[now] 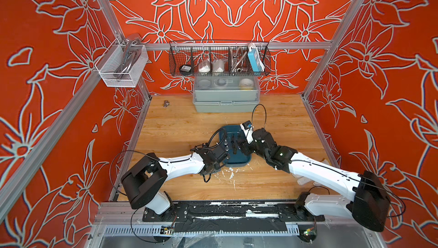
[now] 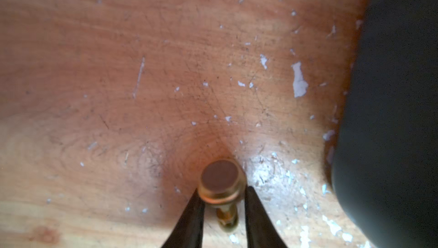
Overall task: Put the chess pieces into the storage box
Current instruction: Pick up the chess piece at the center of the board.
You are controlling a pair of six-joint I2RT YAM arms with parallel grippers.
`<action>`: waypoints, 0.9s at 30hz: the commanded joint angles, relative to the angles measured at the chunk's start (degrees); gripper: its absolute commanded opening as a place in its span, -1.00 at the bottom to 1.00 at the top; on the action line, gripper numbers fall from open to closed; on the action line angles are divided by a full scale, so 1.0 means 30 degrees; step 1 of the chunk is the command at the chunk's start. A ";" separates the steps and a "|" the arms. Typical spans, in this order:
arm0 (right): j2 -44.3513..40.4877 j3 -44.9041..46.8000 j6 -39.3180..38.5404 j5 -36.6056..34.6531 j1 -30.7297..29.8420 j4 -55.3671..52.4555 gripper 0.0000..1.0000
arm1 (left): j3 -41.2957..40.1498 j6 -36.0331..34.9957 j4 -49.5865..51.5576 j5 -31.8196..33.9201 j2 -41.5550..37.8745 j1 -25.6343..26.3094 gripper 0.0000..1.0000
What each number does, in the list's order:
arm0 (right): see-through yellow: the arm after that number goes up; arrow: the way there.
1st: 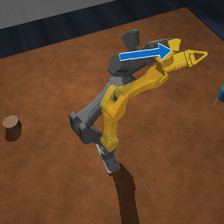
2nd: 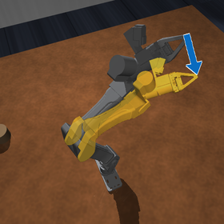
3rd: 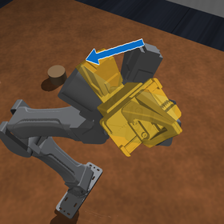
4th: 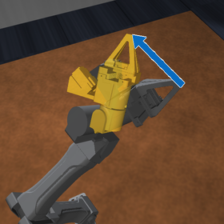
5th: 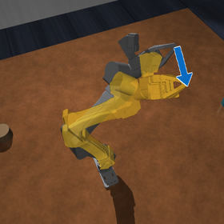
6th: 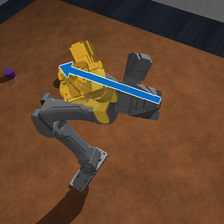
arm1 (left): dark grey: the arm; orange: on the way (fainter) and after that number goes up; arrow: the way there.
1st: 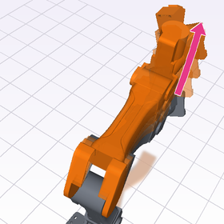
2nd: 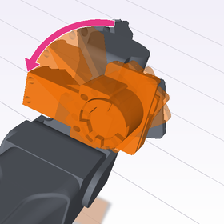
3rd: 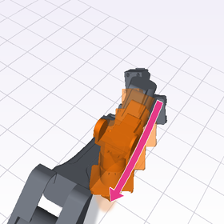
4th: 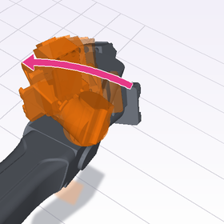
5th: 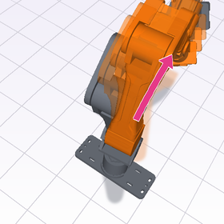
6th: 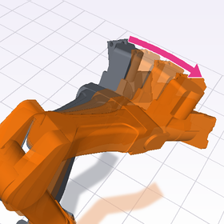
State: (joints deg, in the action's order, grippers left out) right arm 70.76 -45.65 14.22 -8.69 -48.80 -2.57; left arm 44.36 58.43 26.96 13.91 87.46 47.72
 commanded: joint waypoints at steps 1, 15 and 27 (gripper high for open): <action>-0.0412 0.0318 -0.0198 0.0139 -0.0039 0.0372 0.25 | 0.0042 0.0063 0.0569 0.0394 0.0038 0.0059 -0.53; -0.0346 0.0333 -0.0169 0.0138 -0.0075 0.0446 0.25 | -0.0196 -0.0595 0.1853 0.0957 -0.1810 0.0058 -0.61; -0.0280 0.0423 -0.0180 0.0137 -0.0053 0.0592 0.25 | -0.0695 -0.0271 0.1622 -0.0030 -0.1475 0.0059 -0.46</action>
State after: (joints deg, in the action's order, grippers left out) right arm 70.74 -45.23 14.22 -8.67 -48.80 -2.04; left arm 43.79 56.60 30.98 14.59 82.78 47.72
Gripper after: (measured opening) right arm 0.624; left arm 0.270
